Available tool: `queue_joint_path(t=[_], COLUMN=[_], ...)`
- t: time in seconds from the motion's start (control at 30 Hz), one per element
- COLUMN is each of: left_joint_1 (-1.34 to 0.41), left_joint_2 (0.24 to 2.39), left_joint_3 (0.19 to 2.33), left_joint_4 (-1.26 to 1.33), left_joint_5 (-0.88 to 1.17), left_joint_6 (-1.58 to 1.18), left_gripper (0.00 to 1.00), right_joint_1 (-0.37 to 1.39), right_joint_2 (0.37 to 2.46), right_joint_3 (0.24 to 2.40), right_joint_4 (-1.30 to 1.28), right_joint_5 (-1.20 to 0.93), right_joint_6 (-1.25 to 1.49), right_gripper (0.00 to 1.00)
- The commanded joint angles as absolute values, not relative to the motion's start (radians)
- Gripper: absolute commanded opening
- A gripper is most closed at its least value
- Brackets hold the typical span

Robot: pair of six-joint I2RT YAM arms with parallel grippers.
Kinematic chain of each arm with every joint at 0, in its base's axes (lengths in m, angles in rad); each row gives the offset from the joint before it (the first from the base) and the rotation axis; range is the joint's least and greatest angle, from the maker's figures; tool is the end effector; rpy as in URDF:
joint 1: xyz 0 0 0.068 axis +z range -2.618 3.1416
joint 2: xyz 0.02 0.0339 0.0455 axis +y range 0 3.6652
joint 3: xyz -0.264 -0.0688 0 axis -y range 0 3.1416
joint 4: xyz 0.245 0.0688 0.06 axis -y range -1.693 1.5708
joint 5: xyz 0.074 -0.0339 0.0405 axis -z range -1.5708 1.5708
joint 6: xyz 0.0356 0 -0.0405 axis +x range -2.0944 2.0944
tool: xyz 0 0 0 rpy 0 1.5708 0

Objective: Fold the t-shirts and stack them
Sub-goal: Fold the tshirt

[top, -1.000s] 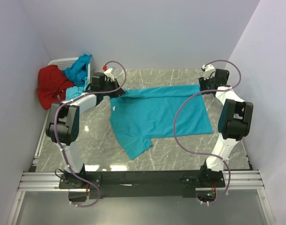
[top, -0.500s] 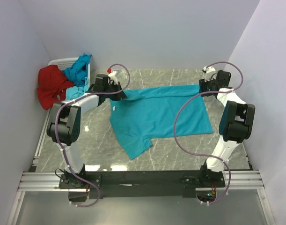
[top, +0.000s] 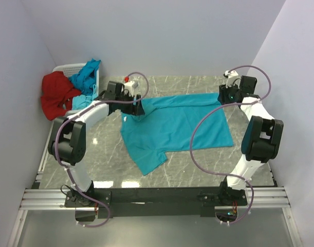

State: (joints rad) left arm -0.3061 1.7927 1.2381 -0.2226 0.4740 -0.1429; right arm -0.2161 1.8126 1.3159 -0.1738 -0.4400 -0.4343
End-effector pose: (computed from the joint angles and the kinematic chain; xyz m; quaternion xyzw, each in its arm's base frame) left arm 0.3701 -0.1340 0.2189 0.1635 0.8861 -0.2947 0.3180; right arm 0.4041 -0.0732 0.2398 -0.1901 0.8631 0.0505 0.4651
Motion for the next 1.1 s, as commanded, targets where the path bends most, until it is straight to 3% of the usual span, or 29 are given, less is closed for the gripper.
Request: queue_joint_path(t=[0.0,0.3,0.63,1.07], left_joint_1=[-0.298,-0.298,-0.31,-0.339], left_joint_2=[1.831,2.141,2.203,2.172], left_joint_3=[1.386,1.701,1.721,1.675], left_joint_4=[-0.205,-0.394,-0.419,-0.374], left_joint_5=[0.454,0.526,0.531,0.555], left_joint_6=[-0.167,-0.164,-0.135,-0.121], left_gripper=[0.75,0.69,0.6,0.58], right_joint_1=[-0.218,-0.149,-0.13,-0.15], right_joint_2=[1.715,1.471,1.255,1.276], right_joint_3=[1.319,1.264,1.092,1.083], right_joint_4=[-0.244,-0.413,-0.38,-0.396], right_joint_5=[-0.547,-0.69,-0.871,-0.861], right_joint_6=[-0.425,-0.394,-0.279,-0.305], right_gripper=[0.51,0.51,0.51,0.51])
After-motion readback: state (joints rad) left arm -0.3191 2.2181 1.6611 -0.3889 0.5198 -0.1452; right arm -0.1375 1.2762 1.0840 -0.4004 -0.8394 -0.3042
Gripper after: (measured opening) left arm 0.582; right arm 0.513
